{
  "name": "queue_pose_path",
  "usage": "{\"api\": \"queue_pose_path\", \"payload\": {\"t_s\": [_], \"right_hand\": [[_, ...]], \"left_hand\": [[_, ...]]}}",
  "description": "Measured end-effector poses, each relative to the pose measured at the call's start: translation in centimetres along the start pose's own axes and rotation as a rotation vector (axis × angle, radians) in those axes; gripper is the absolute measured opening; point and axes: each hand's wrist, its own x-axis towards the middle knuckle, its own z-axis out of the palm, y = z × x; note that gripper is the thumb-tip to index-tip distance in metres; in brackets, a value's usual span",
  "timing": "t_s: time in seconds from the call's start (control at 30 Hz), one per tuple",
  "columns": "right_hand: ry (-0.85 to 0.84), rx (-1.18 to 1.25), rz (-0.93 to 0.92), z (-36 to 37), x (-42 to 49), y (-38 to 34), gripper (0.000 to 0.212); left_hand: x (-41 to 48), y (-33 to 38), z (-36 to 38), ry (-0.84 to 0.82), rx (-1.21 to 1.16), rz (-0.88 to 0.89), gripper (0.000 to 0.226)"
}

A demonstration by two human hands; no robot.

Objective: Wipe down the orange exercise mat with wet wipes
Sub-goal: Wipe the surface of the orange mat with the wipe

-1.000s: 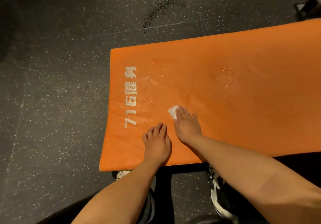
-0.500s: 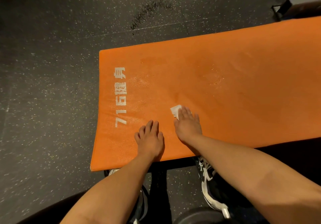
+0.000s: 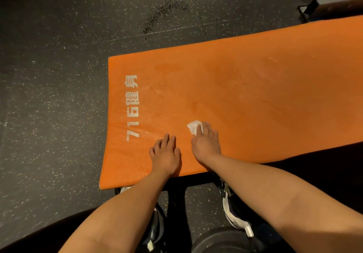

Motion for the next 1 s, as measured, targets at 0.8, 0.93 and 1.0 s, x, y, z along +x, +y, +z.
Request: {"api": "queue_pose_path", "payload": {"t_s": [0.8, 0.93, 1.0], "right_hand": [[0.045, 0.058, 0.030, -1.9, 8.6, -2.9, 0.061], [0.032, 0.118, 0.000, -1.1, 9.1, -5.6, 0.061], [-0.014, 0.113, -0.179, -0.4, 8.7, -7.8, 0.059]], "left_hand": [[7.7, -1.1, -2.4, 0.104, -0.049, -0.109, 0.054], [8.1, -1.5, -1.7, 0.152, -0.056, -0.112, 0.049], [8.3, -1.9, -2.0, 0.159, -0.093, -0.110, 0.048]]}}
